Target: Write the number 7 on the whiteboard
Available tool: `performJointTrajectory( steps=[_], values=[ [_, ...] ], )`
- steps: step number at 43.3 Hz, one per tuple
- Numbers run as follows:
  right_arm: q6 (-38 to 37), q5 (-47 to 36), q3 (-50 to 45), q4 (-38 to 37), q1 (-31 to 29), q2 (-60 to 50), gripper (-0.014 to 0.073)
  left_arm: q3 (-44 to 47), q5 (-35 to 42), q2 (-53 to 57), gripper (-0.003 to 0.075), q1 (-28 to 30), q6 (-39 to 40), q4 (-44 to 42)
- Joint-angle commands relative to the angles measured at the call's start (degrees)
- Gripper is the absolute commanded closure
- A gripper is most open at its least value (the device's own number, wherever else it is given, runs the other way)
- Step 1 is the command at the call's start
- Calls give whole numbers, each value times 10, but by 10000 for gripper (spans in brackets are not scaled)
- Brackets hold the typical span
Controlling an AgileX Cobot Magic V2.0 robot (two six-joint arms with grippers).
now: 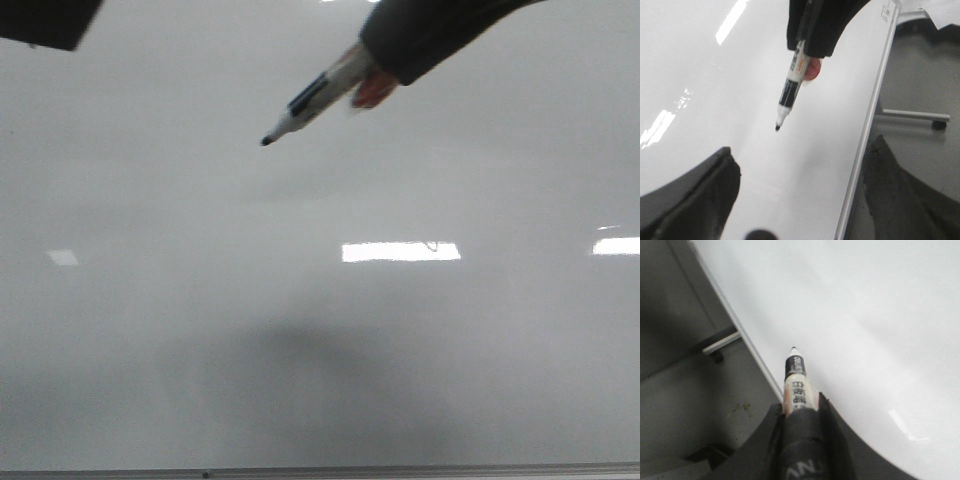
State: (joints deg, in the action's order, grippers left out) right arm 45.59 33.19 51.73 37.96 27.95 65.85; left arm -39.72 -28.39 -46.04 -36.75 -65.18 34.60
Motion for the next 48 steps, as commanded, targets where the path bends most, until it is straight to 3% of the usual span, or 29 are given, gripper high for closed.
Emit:
performJointTrajectory(
  steps=[1, 9, 21, 38, 48],
  values=[
    [3, -73, -31, 48, -26, -57, 658, 25, 59, 64, 398, -4, 9, 23],
    [3, -131, -87, 68, -29, -108, 662, 102, 72, 182, 743, -4, 9, 57],
    [3, -133, -73, 87, -29, -86, 662, 128, 72, 236, 741, -4, 9, 78],
    [3, -84, 119, 112, -28, 133, 662, 128, 72, 236, 741, -4, 9, 78],
    [21, -85, 175, 162, -24, 218, 662, 128, 72, 236, 741, -4, 9, 78]
  ],
)
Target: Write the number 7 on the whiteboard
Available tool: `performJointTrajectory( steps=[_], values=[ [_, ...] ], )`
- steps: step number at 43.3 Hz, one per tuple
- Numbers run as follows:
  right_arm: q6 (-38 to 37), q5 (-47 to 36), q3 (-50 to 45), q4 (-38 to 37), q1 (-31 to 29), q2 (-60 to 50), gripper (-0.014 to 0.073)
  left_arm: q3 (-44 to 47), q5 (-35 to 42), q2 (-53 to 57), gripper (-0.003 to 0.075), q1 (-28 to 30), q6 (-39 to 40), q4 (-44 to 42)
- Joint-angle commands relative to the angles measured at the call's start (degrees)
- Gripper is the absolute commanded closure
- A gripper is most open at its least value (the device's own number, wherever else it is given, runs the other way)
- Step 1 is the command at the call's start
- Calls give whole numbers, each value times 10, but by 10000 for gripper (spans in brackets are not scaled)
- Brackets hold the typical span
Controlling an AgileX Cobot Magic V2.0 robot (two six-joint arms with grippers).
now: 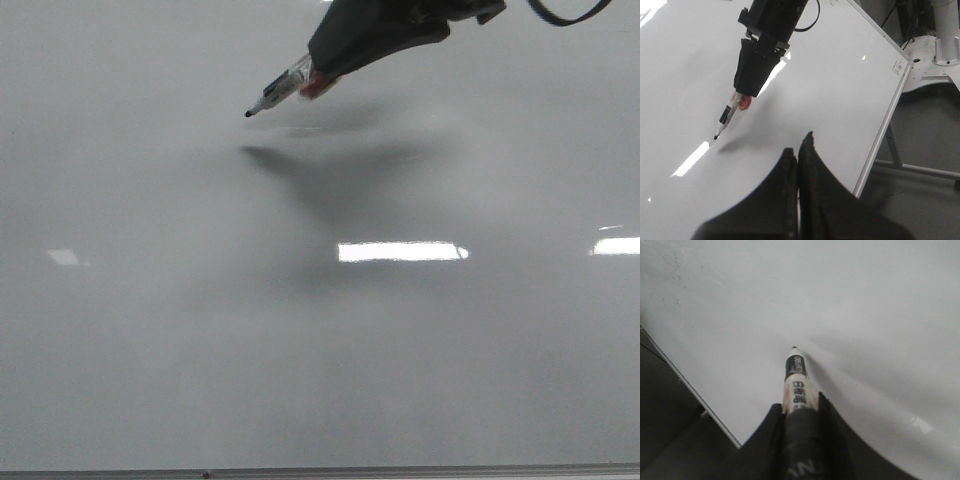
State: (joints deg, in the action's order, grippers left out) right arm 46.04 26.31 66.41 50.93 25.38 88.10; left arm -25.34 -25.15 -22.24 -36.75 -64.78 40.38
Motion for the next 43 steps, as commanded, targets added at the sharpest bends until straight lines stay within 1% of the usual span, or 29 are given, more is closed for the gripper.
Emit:
performJointTrajectory(
  steps=[1, 10, 14, 29, 35, 43],
  values=[
    [18, -18, 31, 33, 2, -1, 662, -15, 39, -2, 741, -4, 5, 20],
    [20, -66, 31, 32, 0, 14, 662, -15, 39, -2, 741, -4, 5, 20],
    [20, -69, 31, 28, -11, 13, 662, -15, 39, -2, 741, -4, 5, 20],
    [33, -45, -6, 21, -96, -29, 662, -15, 39, -2, 741, -4, 5, 20],
    [39, -34, -22, 16, -92, -29, 662, -15, 40, -2, 741, -4, 5, 20],
    [39, -36, -66, 16, -60, -9, 662, -15, 42, -2, 741, -4, 5, 20]
  ],
)
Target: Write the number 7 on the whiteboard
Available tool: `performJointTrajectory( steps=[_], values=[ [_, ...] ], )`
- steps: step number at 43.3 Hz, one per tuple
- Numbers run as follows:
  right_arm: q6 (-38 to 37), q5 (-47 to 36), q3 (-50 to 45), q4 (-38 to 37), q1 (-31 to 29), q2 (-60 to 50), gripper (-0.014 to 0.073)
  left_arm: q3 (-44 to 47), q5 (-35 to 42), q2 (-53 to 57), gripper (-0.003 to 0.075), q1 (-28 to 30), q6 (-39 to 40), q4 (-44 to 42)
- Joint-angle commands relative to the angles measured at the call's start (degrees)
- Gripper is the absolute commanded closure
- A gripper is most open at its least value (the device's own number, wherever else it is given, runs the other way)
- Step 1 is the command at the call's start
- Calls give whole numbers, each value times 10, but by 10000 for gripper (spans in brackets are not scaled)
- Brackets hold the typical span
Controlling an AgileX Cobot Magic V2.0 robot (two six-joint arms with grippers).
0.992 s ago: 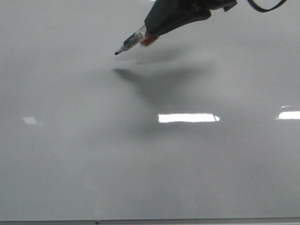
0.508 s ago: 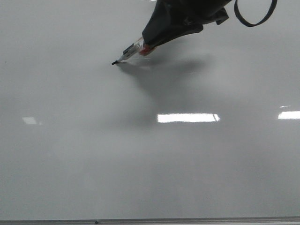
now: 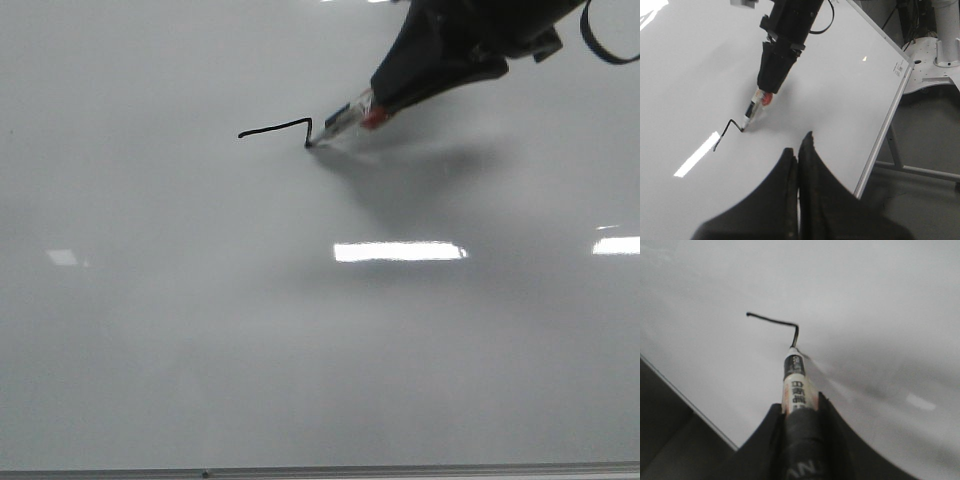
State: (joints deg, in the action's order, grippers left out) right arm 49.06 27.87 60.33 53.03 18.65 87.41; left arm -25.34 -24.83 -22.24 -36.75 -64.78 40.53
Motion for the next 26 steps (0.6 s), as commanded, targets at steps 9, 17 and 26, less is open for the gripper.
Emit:
performJointTrajectory(
  steps=[9, 17, 26],
  values=[
    [8, -60, -36, -4, 32, 44, 662, -15, 39, -2, 741, -4, 5, 18],
    [75, 48, -33, 35, 38, -25, 662, -15, 40, -2, 741, -4, 5, 18],
    [159, 139, -33, 54, 42, -120, 662, -15, 68, -8, 741, -4, 7, 43]
  ],
)
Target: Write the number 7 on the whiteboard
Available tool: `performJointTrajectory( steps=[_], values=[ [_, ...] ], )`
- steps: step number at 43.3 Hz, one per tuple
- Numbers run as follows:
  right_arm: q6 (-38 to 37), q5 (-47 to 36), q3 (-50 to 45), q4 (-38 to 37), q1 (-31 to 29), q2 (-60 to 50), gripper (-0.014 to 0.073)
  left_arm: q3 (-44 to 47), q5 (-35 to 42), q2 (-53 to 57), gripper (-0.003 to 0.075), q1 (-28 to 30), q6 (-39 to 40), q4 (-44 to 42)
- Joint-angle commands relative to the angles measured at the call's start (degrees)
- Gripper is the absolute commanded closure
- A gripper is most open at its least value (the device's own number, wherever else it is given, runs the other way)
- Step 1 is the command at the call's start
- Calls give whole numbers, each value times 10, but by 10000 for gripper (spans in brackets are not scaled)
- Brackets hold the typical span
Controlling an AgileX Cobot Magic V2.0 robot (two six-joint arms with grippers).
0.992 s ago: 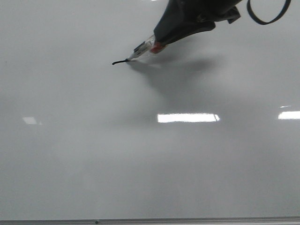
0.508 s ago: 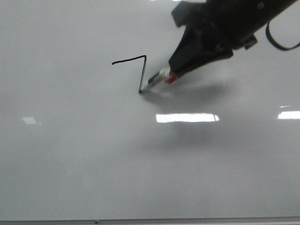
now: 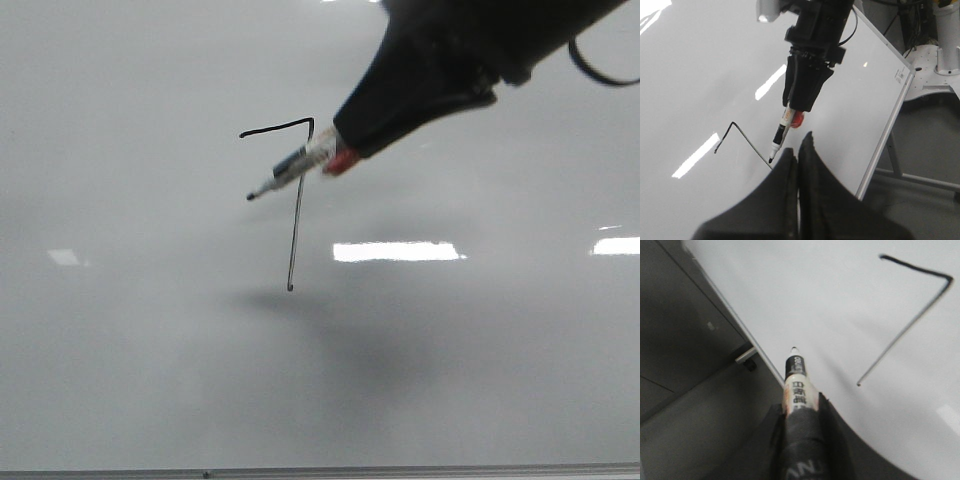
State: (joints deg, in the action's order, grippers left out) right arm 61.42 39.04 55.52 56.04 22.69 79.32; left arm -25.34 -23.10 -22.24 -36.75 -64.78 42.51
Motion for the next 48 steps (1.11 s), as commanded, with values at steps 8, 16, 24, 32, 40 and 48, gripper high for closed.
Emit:
performJointTrajectory(
  steps=[8, 16, 24, 32, 40, 48],
  values=[
    [67, 53, 15, -8, 27, -68, 652, -66, 17, -113, 713, -4, 71, 17],
    [67, 45, 15, -37, 92, -78, 652, -159, -86, -261, 383, -4, 70, -38],
    [67, 33, 15, -54, 130, -80, 652, -208, -133, -338, 287, -4, 44, -45],
    [67, 32, 22, -53, 145, -80, 652, -215, -166, -367, 323, -4, 21, -46],
    [67, 48, 54, -46, 145, -80, 652, -215, -155, -375, 339, -4, 13, -46],
    [66, 57, 64, -46, 145, -80, 652, -215, -131, -375, 487, -4, 0, -46]
  ],
)
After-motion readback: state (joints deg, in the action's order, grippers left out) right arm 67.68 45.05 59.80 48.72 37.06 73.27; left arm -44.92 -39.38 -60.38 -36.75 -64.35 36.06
